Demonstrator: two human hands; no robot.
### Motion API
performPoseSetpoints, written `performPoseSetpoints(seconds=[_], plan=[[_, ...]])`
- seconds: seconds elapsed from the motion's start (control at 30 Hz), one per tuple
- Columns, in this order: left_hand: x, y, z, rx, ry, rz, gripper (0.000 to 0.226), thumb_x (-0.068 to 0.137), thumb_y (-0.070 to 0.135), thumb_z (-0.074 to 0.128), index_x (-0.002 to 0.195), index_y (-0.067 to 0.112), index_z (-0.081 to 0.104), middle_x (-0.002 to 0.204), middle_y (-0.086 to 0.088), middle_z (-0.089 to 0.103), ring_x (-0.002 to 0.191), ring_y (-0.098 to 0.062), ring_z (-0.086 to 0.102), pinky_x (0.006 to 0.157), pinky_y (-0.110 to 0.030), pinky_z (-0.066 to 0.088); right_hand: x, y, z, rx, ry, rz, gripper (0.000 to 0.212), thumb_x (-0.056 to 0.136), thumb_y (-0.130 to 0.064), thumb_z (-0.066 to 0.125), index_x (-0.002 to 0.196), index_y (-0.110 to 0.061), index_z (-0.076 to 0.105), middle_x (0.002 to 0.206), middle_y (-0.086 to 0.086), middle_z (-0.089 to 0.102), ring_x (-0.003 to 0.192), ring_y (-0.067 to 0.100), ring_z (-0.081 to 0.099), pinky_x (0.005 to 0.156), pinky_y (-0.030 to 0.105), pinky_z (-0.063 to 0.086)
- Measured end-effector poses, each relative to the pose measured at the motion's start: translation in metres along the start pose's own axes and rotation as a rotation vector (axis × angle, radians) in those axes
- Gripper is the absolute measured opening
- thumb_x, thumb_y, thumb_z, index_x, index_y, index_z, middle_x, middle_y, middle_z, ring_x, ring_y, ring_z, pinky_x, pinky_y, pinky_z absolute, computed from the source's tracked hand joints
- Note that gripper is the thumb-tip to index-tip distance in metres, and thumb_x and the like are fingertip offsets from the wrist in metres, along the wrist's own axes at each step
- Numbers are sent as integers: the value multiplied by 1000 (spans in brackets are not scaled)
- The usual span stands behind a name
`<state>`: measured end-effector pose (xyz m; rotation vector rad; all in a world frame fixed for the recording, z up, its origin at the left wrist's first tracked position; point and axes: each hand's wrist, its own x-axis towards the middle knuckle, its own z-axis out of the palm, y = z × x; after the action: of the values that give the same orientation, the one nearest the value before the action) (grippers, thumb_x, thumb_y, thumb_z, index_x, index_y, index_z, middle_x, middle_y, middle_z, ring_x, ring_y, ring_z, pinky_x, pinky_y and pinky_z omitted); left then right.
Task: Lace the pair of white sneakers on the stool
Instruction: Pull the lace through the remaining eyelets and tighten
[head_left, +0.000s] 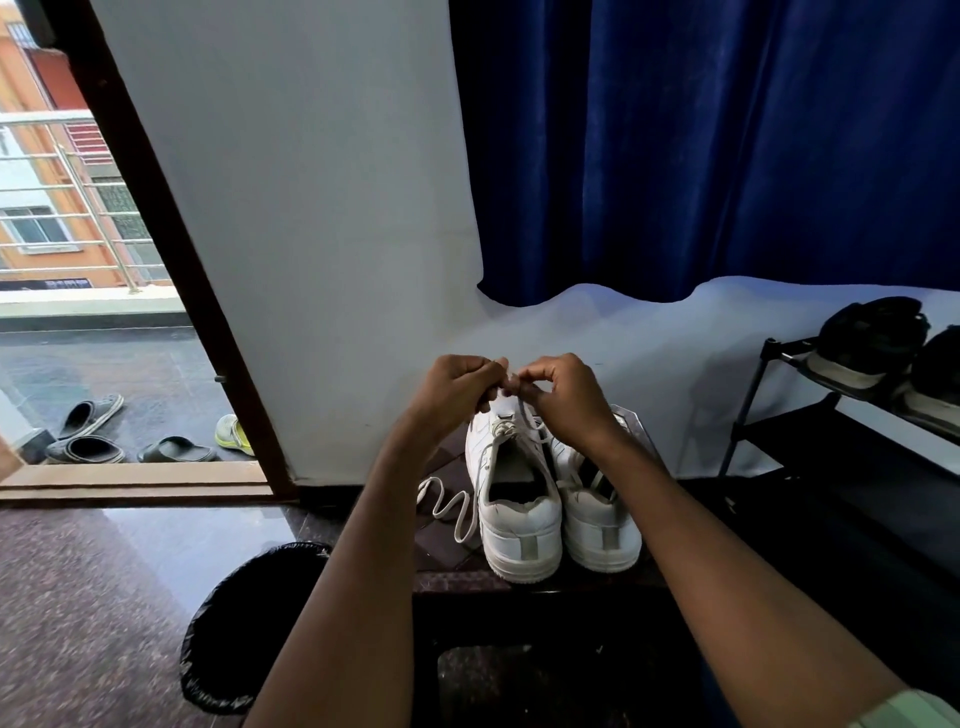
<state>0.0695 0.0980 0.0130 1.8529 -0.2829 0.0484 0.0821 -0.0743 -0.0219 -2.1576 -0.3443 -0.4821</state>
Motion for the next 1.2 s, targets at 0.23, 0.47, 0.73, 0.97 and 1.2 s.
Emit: performPoseSetpoints(seconds=[0.23, 0.47, 0.73, 0.97, 1.2], plan=[[-4, -3, -10, 79, -87, 4, 26, 104, 15, 58, 103, -3, 76, 75, 0, 69, 62, 3, 57, 64, -7, 43, 4, 20, -13, -234, 213, 317, 20, 90, -40, 71, 97, -23, 81, 98, -3, 79, 105, 31, 66, 96, 47, 53], [0, -17, -8, 51, -49, -145, 10, 93, 7, 73, 83, 8, 75, 64, -1, 72, 53, -5, 62, 52, -16, 50, -10, -21, -22, -350, -214, 270, 40, 81, -51, 81, 88, -14, 68, 91, 6, 75, 82, 24, 66, 71, 34, 49], [-10, -14, 2, 91, -79, -154, 9, 84, 3, 81, 77, 6, 78, 68, -8, 75, 56, -10, 69, 61, -21, 59, -14, -25, -25, -260, -379, 403, 19, 79, -19, 68, 74, -4, 78, 69, 14, 75, 62, 29, 74, 67, 43, 63], [-16, -10, 24, 285, -17, -111, 15, 73, 2, 86, 81, 15, 83, 73, -4, 78, 67, -18, 77, 74, -40, 65, -14, -10, -23, 104, -366, 636, 17, 93, 8, 56, 96, 12, 73, 80, 26, 72, 60, 34, 70, 83, 59, 62], [-21, -8, 39, 515, 85, -50, 22, 69, 18, 85, 62, 36, 75, 69, 9, 75, 68, -4, 69, 63, -23, 53, -15, -12, -26, 135, -352, 640, 13, 93, 8, 58, 91, 2, 70, 84, 24, 67, 67, 37, 71, 79, 53, 64]])
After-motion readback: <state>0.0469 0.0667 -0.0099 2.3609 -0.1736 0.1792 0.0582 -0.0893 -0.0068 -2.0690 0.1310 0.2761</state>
